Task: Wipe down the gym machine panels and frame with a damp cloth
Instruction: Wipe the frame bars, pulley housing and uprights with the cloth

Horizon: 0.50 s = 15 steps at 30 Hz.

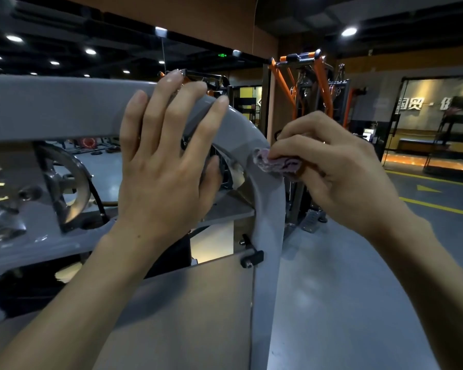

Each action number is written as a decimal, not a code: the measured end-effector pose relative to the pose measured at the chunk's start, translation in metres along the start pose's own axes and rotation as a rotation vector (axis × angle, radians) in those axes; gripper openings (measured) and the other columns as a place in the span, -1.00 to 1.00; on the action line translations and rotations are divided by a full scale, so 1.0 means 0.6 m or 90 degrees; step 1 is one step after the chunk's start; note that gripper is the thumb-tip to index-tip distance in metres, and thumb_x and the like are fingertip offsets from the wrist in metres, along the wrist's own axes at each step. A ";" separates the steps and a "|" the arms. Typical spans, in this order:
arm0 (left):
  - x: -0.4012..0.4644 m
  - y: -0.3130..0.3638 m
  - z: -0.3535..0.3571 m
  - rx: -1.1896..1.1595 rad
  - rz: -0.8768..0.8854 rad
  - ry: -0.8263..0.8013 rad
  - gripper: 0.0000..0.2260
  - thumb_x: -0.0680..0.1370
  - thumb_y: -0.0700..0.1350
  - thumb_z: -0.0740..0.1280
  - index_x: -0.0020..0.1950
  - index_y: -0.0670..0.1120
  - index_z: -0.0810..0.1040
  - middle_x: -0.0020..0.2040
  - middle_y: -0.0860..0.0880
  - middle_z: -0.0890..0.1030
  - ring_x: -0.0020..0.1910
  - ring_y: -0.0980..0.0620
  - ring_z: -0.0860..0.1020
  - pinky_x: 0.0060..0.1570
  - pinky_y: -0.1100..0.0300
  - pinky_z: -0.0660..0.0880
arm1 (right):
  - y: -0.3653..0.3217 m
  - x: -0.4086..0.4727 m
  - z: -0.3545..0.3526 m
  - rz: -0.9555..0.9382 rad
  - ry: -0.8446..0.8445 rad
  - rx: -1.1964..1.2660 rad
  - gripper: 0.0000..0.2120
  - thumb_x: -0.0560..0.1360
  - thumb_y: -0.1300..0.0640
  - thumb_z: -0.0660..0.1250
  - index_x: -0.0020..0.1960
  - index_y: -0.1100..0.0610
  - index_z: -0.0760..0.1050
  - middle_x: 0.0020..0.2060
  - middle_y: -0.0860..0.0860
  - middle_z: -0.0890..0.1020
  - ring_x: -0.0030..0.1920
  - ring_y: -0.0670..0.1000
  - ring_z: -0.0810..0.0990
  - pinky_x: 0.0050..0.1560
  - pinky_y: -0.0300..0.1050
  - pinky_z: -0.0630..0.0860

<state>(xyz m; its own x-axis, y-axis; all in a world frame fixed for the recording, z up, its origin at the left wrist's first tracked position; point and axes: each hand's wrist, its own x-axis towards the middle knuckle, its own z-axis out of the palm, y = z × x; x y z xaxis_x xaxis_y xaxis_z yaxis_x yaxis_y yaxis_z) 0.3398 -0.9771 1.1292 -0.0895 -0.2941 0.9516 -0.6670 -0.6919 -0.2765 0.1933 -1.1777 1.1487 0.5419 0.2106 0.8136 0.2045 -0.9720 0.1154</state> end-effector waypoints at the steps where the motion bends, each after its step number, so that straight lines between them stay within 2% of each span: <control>1: 0.000 -0.001 0.001 0.001 0.001 0.000 -0.45 0.61 -0.08 0.33 0.60 -0.11 0.35 0.55 -0.21 0.38 0.62 -0.21 0.18 0.62 -0.12 -0.03 | 0.001 0.000 -0.001 -0.005 -0.008 0.004 -0.73 0.56 0.30 0.34 0.22 0.12 0.63 0.20 0.05 0.53 0.15 -0.05 0.52 0.12 -0.25 0.55; 3: -0.001 -0.001 0.002 -0.002 0.002 0.004 -0.46 0.62 -0.08 0.31 0.60 -0.11 0.35 0.55 -0.21 0.38 0.62 -0.21 0.18 0.62 -0.10 -0.05 | 0.004 0.002 0.005 -0.010 -0.017 -0.008 -0.72 0.56 0.33 0.34 0.22 0.13 0.63 0.18 0.08 0.52 0.16 0.00 0.52 0.11 -0.18 0.55; 5: -0.001 0.000 0.004 -0.004 0.001 0.012 -0.47 0.62 -0.08 0.30 0.60 -0.10 0.36 0.55 -0.21 0.38 0.61 -0.20 0.18 0.61 -0.09 -0.05 | 0.005 0.000 0.022 -0.015 -0.007 -0.015 -0.74 0.57 0.27 0.27 0.20 0.16 0.64 0.16 0.12 0.53 0.15 0.08 0.51 0.09 -0.06 0.56; 8: -0.002 -0.001 0.005 -0.006 0.001 0.014 -0.47 0.62 -0.07 0.28 0.61 -0.09 0.35 0.55 -0.21 0.38 0.62 -0.20 0.18 0.61 -0.10 -0.03 | 0.010 -0.028 0.061 -0.028 0.042 -0.017 -0.76 0.62 0.20 0.25 0.14 0.23 0.67 0.04 0.17 0.55 0.06 0.11 0.50 0.03 -0.08 0.49; 11: -0.004 -0.002 0.006 0.000 0.008 0.012 -0.46 0.63 -0.06 0.27 0.62 -0.10 0.33 0.57 -0.21 0.36 0.62 -0.21 0.19 0.60 -0.13 -0.01 | 0.011 -0.087 0.099 -0.013 0.036 -0.014 -0.88 0.58 0.32 0.40 0.08 0.25 0.69 -0.04 0.14 0.58 -0.02 0.16 0.54 -0.06 0.01 0.52; 13: -0.003 -0.003 0.007 0.003 0.013 0.013 -0.46 0.64 -0.06 0.26 0.63 -0.10 0.31 0.58 -0.21 0.35 0.62 -0.22 0.19 0.60 -0.13 -0.01 | 0.011 -0.122 0.113 -0.011 0.000 -0.020 -0.85 0.53 0.39 0.45 0.07 0.24 0.69 -0.07 0.12 0.57 -0.05 0.16 0.53 -0.12 0.03 0.51; 15: -0.005 -0.004 0.008 0.011 0.017 0.013 -0.45 0.65 -0.05 0.26 0.64 -0.10 0.29 0.59 -0.21 0.32 0.63 -0.23 0.18 0.60 -0.14 -0.01 | 0.014 -0.123 0.109 -0.039 -0.036 -0.032 -0.81 0.52 0.41 0.44 0.10 0.23 0.68 -0.06 0.10 0.56 -0.04 0.12 0.51 -0.12 -0.04 0.50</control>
<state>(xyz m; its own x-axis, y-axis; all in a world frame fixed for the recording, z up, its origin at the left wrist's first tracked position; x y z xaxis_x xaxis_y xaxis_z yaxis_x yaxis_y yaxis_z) 0.3449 -0.9776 1.1261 -0.1222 -0.2989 0.9464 -0.6508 -0.6958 -0.3038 0.2080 -1.1945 1.0523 0.5752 0.2746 0.7706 0.1991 -0.9606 0.1937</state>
